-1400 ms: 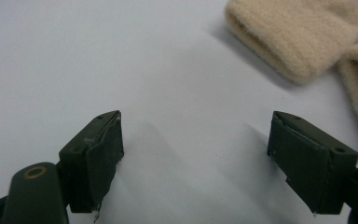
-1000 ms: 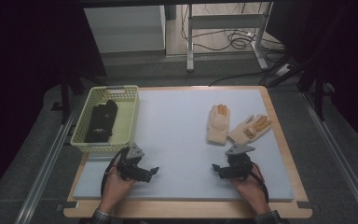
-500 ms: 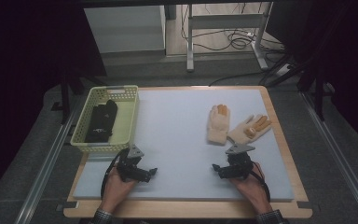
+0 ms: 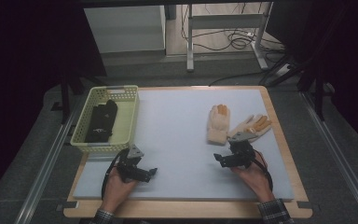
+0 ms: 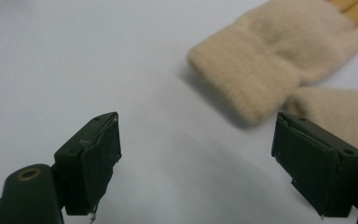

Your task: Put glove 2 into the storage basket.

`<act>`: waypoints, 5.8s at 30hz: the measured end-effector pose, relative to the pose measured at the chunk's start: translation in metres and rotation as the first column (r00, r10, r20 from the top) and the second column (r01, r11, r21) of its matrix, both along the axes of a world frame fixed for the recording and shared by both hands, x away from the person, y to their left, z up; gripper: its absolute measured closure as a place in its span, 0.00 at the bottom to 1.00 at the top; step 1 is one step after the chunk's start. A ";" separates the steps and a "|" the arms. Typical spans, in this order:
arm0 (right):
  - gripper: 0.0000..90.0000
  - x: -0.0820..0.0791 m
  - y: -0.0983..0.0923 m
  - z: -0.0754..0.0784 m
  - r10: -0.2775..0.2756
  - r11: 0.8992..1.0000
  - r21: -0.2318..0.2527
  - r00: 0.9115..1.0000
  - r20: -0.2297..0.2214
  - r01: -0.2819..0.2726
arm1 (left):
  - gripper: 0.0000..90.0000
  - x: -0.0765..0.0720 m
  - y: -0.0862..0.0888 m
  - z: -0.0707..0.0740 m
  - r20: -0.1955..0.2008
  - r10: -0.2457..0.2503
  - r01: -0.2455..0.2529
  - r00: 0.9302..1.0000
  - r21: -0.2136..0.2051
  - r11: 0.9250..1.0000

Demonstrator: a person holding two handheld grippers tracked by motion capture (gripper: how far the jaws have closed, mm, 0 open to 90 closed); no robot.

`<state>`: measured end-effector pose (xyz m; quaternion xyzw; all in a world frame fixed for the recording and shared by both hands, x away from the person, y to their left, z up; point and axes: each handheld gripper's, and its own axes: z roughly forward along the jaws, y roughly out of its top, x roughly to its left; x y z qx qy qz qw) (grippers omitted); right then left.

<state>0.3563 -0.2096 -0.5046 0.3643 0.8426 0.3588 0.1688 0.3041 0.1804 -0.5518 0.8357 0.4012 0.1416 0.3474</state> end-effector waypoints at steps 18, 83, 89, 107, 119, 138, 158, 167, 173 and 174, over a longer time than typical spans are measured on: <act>0.32 0.080 -0.001 0.018 -0.084 0.996 -0.022 0.995 0.053 0.086 | 0.01 0.000 0.000 0.000 0.000 0.000 0.000 1.000 -0.002 1.000; 0.67 -0.003 0.098 0.027 0.169 0.986 -0.020 0.985 0.032 -0.168 | 0.01 0.000 0.000 0.000 0.002 0.000 0.000 1.000 -0.001 1.000; 0.60 0.001 0.102 -0.004 0.148 0.989 -0.017 0.989 -0.013 -0.148 | 0.01 0.000 0.000 0.000 0.001 -0.002 0.002 1.000 0.001 1.000; 0.77 -0.019 0.054 0.004 0.151 0.988 -0.031 0.988 -0.010 -0.151 | 0.01 0.000 0.000 0.000 0.001 -0.001 0.001 1.000 0.000 1.000; 0.96 -0.041 0.046 -0.022 0.190 0.982 0.013 0.980 -0.056 -0.190 | 0.01 0.000 0.000 0.000 0.002 -0.001 0.001 1.000 0.000 1.000; 0.76 -0.026 0.022 -0.004 0.099 0.995 0.027 0.995 -0.020 -0.098 | 0.01 0.000 0.000 0.000 0.003 -0.002 0.002 1.000 0.000 1.000; 0.58 0.031 -0.064 0.018 -0.242 0.970 0.034 0.970 0.021 0.241 | 0.01 0.000 0.000 0.000 0.002 -0.001 0.001 1.000 0.000 1.000; 0.42 0.064 -0.076 0.006 -0.373 0.928 -0.009 0.928 0.020 0.373 | 0.01 0.000 0.000 0.000 0.002 -0.001 0.001 1.000 0.000 1.000; 0.41 0.080 -0.080 -0.007 -0.416 0.909 -0.011 0.909 -0.003 0.416 | 0.01 0.000 0.000 0.000 0.002 -0.001 0.001 1.000 0.000 1.000; 0.41 0.081 -0.080 -0.009 -0.416 0.909 -0.010 0.909 0.000 0.416 | 0.01 0.000 0.000 0.000 0.002 -0.001 0.001 1.000 0.000 1.000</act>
